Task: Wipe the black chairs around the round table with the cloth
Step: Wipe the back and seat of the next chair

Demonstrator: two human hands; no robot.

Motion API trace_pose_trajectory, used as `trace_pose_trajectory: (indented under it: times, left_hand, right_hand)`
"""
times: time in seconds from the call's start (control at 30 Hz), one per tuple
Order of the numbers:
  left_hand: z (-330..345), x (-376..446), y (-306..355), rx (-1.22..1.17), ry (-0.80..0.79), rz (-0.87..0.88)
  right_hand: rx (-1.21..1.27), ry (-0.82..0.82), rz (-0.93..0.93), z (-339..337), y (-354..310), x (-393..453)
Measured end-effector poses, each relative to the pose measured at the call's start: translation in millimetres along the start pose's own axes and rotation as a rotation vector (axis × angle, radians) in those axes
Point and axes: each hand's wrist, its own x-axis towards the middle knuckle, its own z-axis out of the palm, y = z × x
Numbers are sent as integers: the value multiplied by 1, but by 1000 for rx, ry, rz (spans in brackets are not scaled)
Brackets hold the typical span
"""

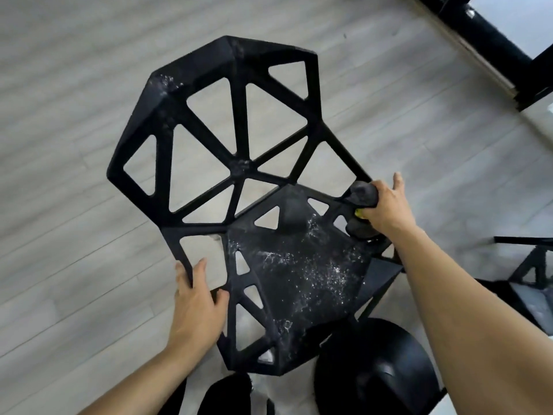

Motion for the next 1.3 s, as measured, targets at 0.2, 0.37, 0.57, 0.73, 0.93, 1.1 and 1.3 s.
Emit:
trace_pose_trajectory:
  times: [0.2, 0.37, 0.57, 0.73, 0.93, 1.1, 1.3]
  left_hand:
    - [19, 8, 1, -150, 64, -211]
    - [27, 25, -2, -168, 112, -282]
    - [18, 55, 8, -150, 200, -227]
    - [5, 93, 26, -98, 189, -166]
    - [-20, 148, 43, 17, 172, -94]
    - [-51, 192, 54, 82, 103, 32]
    - [-73, 233, 69, 185, 23, 197]
  right_hand:
    - [118, -25, -3, 27, 21, 7]
    - [149, -15, 49, 39, 33, 11]
    - [157, 21, 111, 46, 36, 20]
    - [184, 57, 198, 46, 35, 21]
    - [186, 95, 299, 58, 33, -7]
    - [192, 100, 411, 79, 22, -39]
    - [229, 107, 591, 107, 0, -88]
